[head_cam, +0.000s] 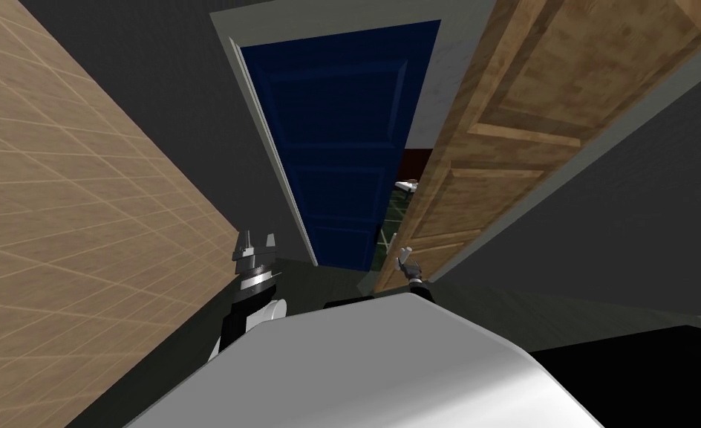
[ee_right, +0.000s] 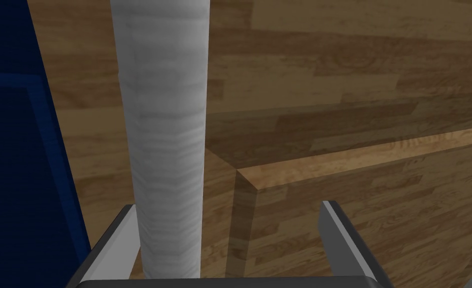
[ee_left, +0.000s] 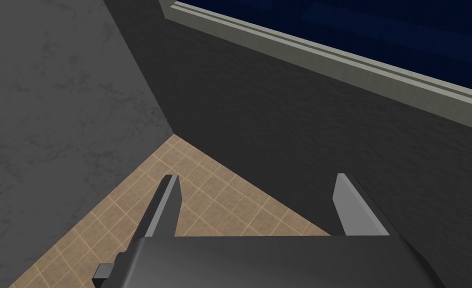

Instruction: Pull the door open

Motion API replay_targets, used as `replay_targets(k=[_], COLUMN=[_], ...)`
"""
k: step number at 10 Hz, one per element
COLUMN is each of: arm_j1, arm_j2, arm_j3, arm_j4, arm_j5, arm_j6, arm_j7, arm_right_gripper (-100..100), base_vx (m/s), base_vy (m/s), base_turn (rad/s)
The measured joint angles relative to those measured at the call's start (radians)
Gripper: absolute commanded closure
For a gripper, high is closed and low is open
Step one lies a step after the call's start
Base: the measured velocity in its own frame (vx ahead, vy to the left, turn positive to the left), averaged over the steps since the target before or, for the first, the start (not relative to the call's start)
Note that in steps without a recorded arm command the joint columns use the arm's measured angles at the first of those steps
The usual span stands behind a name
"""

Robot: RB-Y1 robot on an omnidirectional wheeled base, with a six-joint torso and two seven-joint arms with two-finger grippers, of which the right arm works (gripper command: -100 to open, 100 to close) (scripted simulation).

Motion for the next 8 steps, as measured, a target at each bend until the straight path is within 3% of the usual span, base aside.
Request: replay_targets(k=[3, 5, 8], arm_j1=[-0.002, -0.003, 0.031], arm_j2=[-0.025, -0.042, -0.083], arm_j3=[0.062, 0.101, 0.155], arm_j4=[-0.03, -0.01, -0.058], arm_j5=[0.03, 0.05, 0.074], arm_j6=[-0.044, -0.081, -0.104], arm_j7=[-0.05, -0.091, -0.136], arm_right_gripper=[100, 100, 100], base_vx=[-0.197, -0.179, -0.193], base_vy=[-0.085, -0.116, -0.088], base_turn=[0.202, 0.161, 0.216])
